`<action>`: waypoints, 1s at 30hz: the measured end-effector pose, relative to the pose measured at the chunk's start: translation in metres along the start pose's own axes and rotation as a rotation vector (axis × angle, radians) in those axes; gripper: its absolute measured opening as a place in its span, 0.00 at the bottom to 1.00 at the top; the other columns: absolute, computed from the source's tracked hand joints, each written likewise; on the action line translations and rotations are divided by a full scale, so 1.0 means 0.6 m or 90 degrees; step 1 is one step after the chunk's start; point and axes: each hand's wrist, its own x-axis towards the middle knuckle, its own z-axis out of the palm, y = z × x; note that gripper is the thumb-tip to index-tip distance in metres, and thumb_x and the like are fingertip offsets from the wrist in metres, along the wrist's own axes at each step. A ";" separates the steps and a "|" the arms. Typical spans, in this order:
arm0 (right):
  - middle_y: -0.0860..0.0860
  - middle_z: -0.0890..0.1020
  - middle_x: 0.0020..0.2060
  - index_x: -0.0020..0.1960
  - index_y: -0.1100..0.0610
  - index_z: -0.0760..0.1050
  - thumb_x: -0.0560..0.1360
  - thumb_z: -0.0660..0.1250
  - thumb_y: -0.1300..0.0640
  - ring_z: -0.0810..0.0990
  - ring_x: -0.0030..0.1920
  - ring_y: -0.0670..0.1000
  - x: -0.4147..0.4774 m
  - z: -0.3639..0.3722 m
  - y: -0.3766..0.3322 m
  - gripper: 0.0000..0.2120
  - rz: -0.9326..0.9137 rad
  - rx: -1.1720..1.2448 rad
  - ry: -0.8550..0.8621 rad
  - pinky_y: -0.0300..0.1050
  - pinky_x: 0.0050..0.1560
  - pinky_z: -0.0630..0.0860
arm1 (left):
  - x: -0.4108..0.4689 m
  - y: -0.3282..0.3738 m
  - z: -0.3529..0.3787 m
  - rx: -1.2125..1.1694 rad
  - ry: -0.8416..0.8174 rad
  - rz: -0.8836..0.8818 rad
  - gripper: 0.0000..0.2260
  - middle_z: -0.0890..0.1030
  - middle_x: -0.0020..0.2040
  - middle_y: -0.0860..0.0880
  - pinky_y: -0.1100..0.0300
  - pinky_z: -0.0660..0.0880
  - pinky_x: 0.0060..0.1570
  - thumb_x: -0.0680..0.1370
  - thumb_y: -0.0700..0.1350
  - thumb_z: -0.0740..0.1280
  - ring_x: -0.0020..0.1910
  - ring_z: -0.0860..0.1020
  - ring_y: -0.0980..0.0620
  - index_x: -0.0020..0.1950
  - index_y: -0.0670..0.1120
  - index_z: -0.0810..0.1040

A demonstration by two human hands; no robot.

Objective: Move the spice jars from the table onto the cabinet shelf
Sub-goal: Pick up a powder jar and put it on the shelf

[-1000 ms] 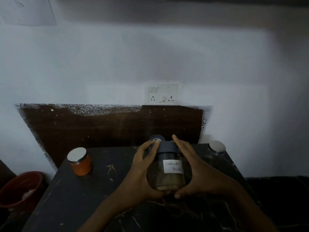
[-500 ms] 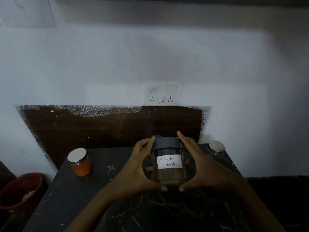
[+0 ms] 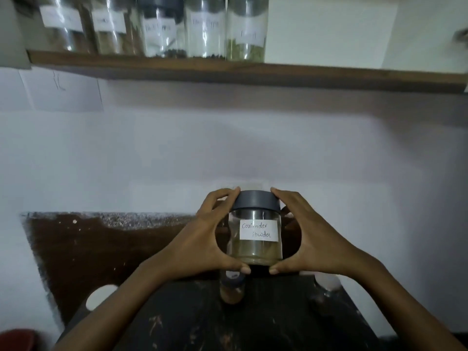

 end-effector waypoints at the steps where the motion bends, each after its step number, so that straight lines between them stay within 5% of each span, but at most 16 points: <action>1: 0.24 0.54 0.62 0.66 0.28 0.42 0.52 0.78 0.38 0.63 0.61 0.32 0.011 -0.016 -0.003 0.56 -0.013 -0.017 0.018 0.33 0.57 0.71 | 0.017 0.005 -0.013 0.019 0.007 0.019 0.55 0.51 0.69 0.69 0.77 0.62 0.62 0.58 0.58 0.80 0.68 0.55 0.72 0.74 0.64 0.46; 4: 0.28 0.55 0.63 0.70 0.33 0.40 0.54 0.79 0.40 0.65 0.60 0.34 0.045 -0.068 -0.015 0.59 -0.062 -0.076 0.068 0.35 0.54 0.74 | 0.070 0.029 -0.056 0.130 0.047 0.091 0.55 0.52 0.72 0.63 0.55 0.73 0.63 0.57 0.65 0.76 0.71 0.58 0.63 0.75 0.63 0.45; 6: 0.35 0.56 0.65 0.73 0.40 0.41 0.55 0.79 0.42 0.66 0.60 0.36 0.071 -0.113 -0.024 0.61 -0.105 -0.127 0.123 0.36 0.52 0.75 | 0.113 0.051 -0.090 0.245 0.106 0.155 0.55 0.52 0.73 0.59 0.50 0.75 0.59 0.58 0.70 0.72 0.71 0.57 0.61 0.76 0.59 0.44; 12: 0.39 0.56 0.69 0.74 0.46 0.45 0.55 0.80 0.44 0.68 0.60 0.39 0.147 -0.253 -0.052 0.59 -0.190 -0.238 0.265 0.42 0.50 0.78 | 0.236 0.131 -0.177 0.395 0.238 0.272 0.57 0.53 0.73 0.55 0.59 0.72 0.54 0.57 0.64 0.76 0.69 0.57 0.57 0.77 0.53 0.46; 19: 0.42 0.56 0.69 0.74 0.49 0.46 0.55 0.81 0.50 0.70 0.62 0.45 0.236 -0.371 -0.064 0.59 -0.203 -0.315 0.356 0.48 0.50 0.78 | 0.367 0.168 -0.225 0.493 0.339 0.311 0.56 0.49 0.78 0.47 0.55 0.53 0.70 0.63 0.60 0.76 0.75 0.50 0.48 0.76 0.47 0.41; 22: 0.42 0.56 0.70 0.74 0.47 0.47 0.55 0.81 0.52 0.71 0.62 0.47 0.266 -0.390 -0.052 0.58 -0.163 -0.297 0.361 0.50 0.50 0.78 | 0.409 0.139 -0.226 0.494 0.337 0.207 0.52 0.35 0.76 0.49 0.49 0.42 0.73 0.69 0.65 0.67 0.76 0.38 0.48 0.74 0.47 0.32; 25: 0.41 0.54 0.70 0.73 0.47 0.46 0.55 0.80 0.55 0.71 0.62 0.50 0.285 -0.397 -0.028 0.58 -0.127 -0.299 0.346 0.52 0.51 0.78 | 0.425 0.089 -0.220 0.573 0.317 0.101 0.45 0.29 0.73 0.47 0.43 0.39 0.73 0.70 0.72 0.47 0.73 0.31 0.46 0.71 0.48 0.28; 27: 0.40 0.54 0.70 0.74 0.47 0.47 0.55 0.80 0.58 0.69 0.63 0.49 0.298 -0.400 -0.011 0.58 -0.112 -0.265 0.337 0.51 0.52 0.78 | 0.428 0.056 -0.213 0.639 0.329 0.108 0.42 0.36 0.76 0.42 0.40 0.44 0.73 0.71 0.72 0.39 0.75 0.36 0.42 0.75 0.46 0.34; 30: 0.39 0.53 0.69 0.74 0.49 0.47 0.56 0.80 0.61 0.66 0.64 0.48 0.319 -0.402 0.005 0.58 -0.107 -0.197 0.329 0.45 0.52 0.75 | 0.432 0.030 -0.205 0.663 0.370 0.154 0.39 0.48 0.77 0.40 0.41 0.48 0.71 0.75 0.70 0.39 0.76 0.46 0.41 0.77 0.44 0.48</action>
